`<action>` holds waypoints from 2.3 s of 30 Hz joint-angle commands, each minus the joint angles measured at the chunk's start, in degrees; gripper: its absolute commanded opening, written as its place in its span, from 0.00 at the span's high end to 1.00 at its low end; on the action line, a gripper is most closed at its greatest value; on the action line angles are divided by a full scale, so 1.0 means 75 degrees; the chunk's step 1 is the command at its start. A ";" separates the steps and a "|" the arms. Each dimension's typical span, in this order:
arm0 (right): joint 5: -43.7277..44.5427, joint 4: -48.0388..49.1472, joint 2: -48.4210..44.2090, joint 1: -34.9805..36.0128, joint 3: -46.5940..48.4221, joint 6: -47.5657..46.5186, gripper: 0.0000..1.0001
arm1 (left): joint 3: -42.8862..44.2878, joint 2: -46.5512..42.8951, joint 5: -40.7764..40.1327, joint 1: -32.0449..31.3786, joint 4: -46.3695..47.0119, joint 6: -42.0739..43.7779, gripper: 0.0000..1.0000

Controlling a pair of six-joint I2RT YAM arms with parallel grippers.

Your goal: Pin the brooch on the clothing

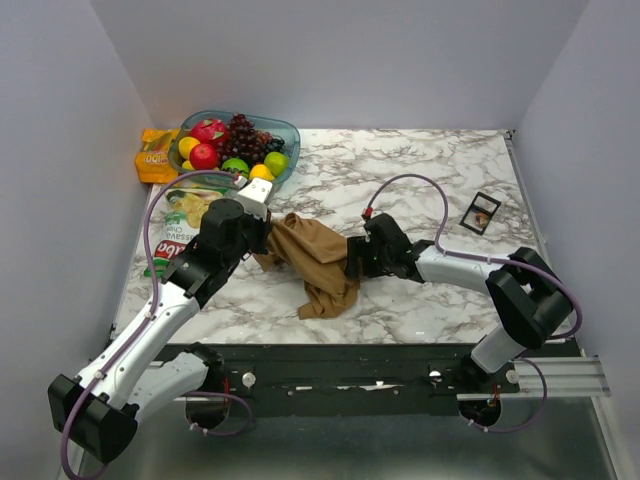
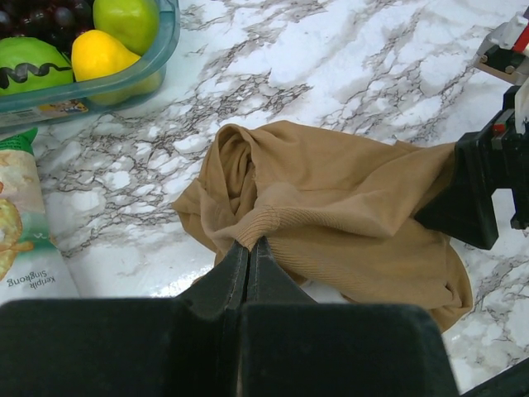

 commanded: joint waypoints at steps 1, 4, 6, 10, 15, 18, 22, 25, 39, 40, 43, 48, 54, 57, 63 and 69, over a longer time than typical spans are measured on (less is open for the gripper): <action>0.0382 0.0383 0.0441 0.0050 0.0227 0.0223 0.18 | 0.0024 0.0030 -0.0161 0.0037 -0.0071 0.0085 1.00; 0.0430 0.0700 0.0476 0.0050 0.0169 0.0212 0.25 | 0.0012 -0.0040 -0.0372 0.0037 -0.0083 0.0120 1.00; 0.0418 0.1086 0.0441 0.0050 0.0157 0.0141 0.45 | -0.0011 -0.0052 -0.0466 0.0037 -0.0083 0.0155 1.00; 0.0313 0.0994 0.0103 0.0050 0.0298 -0.0058 0.84 | 0.0012 -0.0064 -0.0606 0.0037 -0.0025 0.0226 1.00; 0.0885 -0.0233 -0.1056 0.0050 0.0696 -0.0409 0.99 | 0.0807 -0.0239 -0.1179 0.0037 -0.0235 0.0483 1.00; 0.1553 -0.1379 -0.2064 0.0050 0.1163 -0.0737 0.99 | 0.1779 -0.0450 -0.1730 0.0037 -0.0504 0.0740 1.00; 0.2175 -0.2614 -0.3411 0.0050 0.1797 -0.1065 0.99 | 0.3209 -0.0533 -0.2048 0.0037 -0.0995 0.1362 1.00; 0.2456 -0.3306 -0.4373 0.0050 0.2148 -0.1124 0.99 | 0.4077 -0.0579 -0.1955 0.0037 -0.1242 0.1584 1.00; 0.4133 -0.4117 -0.5349 -0.0183 0.1050 -0.0211 0.99 | 0.2626 0.1725 0.1400 0.0037 -0.0527 0.0063 0.75; 0.4133 -0.4093 -0.5220 -0.0335 0.0943 -0.0164 0.99 | 0.2707 0.2622 0.1154 0.0037 -0.0818 0.0004 0.54; 0.4016 -0.3940 -0.4716 -0.0851 0.0569 0.0047 0.86 | 0.3163 0.4032 -0.0136 0.0037 -0.1637 -0.0452 0.03; 0.3513 -0.3661 -0.4504 -0.0887 0.0076 0.0247 0.22 | 0.2069 0.3863 0.0131 -0.0022 -0.0964 -0.1424 0.01; 0.2903 -0.3296 -0.4762 -0.0887 -0.0697 0.0211 0.19 | -0.0079 0.3065 0.1163 -0.0138 0.1182 -0.2726 0.05; 0.2774 -0.3202 -0.4961 -0.0887 -0.1071 0.0305 0.19 | -0.0093 0.3497 0.1163 -0.0326 0.1253 -0.2762 0.11; 0.2493 -0.3003 -0.5429 -0.0887 -0.1647 0.0598 0.20 | 0.0456 0.4645 0.0708 -0.1064 0.1160 -0.2657 0.16; 0.2212 -0.3002 -0.5769 -0.0887 -0.1987 0.0610 0.20 | 0.0984 0.5350 -0.0324 -0.1322 0.0562 -0.2341 0.27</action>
